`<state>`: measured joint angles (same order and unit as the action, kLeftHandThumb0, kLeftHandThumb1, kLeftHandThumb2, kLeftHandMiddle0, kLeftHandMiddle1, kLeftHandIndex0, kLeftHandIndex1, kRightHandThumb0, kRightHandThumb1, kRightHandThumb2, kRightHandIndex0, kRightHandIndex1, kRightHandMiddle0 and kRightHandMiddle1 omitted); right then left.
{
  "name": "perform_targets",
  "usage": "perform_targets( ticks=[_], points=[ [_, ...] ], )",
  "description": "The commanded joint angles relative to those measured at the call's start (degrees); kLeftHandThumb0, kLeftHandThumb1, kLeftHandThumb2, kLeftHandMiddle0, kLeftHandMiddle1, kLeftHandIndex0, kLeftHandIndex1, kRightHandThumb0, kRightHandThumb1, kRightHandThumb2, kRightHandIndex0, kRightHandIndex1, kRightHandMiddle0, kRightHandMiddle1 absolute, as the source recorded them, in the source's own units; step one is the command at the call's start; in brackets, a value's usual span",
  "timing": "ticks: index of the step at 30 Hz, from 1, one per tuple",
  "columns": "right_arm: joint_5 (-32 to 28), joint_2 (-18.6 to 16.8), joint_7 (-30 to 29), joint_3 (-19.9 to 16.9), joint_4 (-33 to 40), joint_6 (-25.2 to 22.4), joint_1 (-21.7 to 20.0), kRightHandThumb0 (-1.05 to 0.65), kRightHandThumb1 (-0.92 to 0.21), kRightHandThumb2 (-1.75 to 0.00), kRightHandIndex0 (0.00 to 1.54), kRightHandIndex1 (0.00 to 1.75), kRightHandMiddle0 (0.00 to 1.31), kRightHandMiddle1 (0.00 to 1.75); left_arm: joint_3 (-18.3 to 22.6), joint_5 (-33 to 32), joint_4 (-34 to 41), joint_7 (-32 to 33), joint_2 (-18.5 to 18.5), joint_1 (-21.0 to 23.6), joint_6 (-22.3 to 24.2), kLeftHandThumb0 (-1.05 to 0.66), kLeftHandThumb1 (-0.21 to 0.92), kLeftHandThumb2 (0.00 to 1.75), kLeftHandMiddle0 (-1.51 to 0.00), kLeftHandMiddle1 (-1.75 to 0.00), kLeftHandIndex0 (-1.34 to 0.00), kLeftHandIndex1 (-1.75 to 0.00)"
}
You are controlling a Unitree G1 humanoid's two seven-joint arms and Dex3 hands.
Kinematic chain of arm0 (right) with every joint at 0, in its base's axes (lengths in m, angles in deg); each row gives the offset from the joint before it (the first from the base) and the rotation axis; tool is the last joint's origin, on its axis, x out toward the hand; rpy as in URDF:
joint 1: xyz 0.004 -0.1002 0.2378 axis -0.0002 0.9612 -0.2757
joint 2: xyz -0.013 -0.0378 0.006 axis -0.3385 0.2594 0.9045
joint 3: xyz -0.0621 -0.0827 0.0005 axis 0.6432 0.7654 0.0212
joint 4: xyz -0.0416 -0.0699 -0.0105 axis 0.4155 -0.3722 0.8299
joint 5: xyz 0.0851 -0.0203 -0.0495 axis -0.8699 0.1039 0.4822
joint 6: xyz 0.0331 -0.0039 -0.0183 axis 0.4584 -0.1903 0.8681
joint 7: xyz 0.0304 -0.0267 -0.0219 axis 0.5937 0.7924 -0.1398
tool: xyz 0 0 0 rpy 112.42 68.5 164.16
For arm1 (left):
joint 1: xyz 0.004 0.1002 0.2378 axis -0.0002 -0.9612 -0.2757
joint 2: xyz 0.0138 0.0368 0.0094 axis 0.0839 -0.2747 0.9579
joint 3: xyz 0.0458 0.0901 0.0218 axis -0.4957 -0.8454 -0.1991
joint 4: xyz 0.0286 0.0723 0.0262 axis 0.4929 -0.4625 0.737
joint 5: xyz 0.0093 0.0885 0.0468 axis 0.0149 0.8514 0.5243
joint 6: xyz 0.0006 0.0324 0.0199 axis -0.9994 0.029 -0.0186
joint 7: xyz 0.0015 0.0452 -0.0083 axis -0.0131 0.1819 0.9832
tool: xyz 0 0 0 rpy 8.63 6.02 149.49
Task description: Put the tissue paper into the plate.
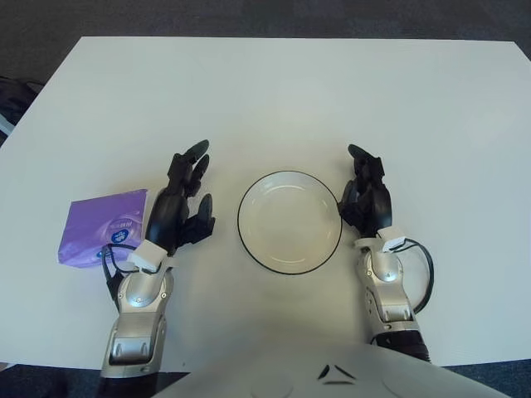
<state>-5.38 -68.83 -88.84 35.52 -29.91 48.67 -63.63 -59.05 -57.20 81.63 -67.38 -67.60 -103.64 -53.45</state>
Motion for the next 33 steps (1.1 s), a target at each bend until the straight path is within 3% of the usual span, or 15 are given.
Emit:
perform_targets(
  ticks=[1,20,28,33],
  points=[
    [0.1,0.12,0.09,-0.13,-6.81,-6.12,3.73,-0.61,-0.92,-0.84,0.34,0.08,0.0,0.78,0.14,0.47,1.47,-0.92,1.06,-0.81,-0.65,-0.69,0.92,0.75,-0.3,0.0,0.0,-0.7],
    [-0.37,-0.17,0.18,-0.42,-9.29,-6.89,2.61,-0.6,-0.92,-0.83,0.34,0.09,0.0,0.78,0.78,-0.56,6.63,-2.69,2.89,-3.73,0.41,-0.79,0.92,0.72,-0.27,0.0,0.0,-0.61],
    [-0.6,-0.2,0.25,-0.67,-10.73,-6.99,1.8,-0.59,-0.92,-0.82,0.35,0.1,0.0,0.79,6.83,-8.75,21.09,-5.4,5.98,-7.51,8.05,-0.78,0.92,0.73,-0.27,-0.01,0.0,-0.51],
    [-0.83,-0.16,0.34,-1.03,-11.93,-6.8,1.17,-0.58,-0.92,-0.82,0.35,0.1,0.0,0.81,13.52,-3.79,24.16,-5.75,9.31,-8.92,9.65,-0.79,0.92,0.72,-0.25,0.0,0.0,-0.42]
  ],
)
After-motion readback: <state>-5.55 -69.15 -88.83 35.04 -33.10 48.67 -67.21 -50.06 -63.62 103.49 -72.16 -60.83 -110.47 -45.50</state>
